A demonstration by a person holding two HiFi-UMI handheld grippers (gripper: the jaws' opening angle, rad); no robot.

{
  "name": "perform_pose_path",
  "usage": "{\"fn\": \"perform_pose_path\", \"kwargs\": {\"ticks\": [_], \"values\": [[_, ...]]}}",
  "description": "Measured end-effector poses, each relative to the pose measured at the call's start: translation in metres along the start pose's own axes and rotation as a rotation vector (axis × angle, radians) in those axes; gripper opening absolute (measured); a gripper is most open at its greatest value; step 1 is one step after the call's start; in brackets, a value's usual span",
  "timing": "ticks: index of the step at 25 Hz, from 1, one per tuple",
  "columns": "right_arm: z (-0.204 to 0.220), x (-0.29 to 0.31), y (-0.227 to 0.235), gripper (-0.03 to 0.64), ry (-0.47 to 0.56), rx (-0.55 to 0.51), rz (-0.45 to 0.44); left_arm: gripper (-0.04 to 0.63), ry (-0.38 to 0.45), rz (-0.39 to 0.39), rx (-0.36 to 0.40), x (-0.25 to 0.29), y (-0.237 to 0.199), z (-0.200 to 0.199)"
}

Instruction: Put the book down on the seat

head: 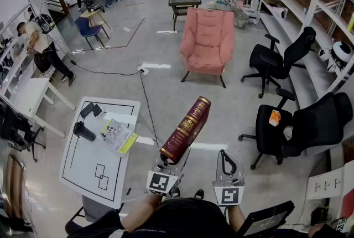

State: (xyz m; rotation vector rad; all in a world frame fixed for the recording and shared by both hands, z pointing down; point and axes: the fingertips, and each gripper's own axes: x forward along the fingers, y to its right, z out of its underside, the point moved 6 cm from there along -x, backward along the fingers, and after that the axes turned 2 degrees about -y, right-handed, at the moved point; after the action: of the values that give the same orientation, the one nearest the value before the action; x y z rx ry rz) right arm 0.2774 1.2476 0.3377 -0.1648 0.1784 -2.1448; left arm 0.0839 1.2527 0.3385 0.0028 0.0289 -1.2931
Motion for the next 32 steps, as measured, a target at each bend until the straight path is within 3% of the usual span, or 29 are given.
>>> {"fn": "perform_pose_path", "kwargs": {"ticks": [7, 21, 28, 32], "values": [[0.007, -0.001, 0.001, 0.025, -0.004, 0.001, -0.094, 0.221, -0.017, 0.005, -0.006, 0.007, 0.007, 0.004], [0.042, 0.002, 0.03, 0.035, -0.03, 0.063, -0.148, 0.221, -0.081, -0.021, 0.006, 0.027, 0.041, 0.022], [0.052, 0.059, 0.043, 0.035, -0.08, 0.042, -0.16, 0.221, -0.109, -0.031, -0.02, 0.071, 0.002, 0.041], [0.036, 0.115, 0.053, 0.035, -0.059, 0.024, -0.162, 0.221, -0.1, -0.024, -0.036, 0.117, -0.038, 0.035]]}}
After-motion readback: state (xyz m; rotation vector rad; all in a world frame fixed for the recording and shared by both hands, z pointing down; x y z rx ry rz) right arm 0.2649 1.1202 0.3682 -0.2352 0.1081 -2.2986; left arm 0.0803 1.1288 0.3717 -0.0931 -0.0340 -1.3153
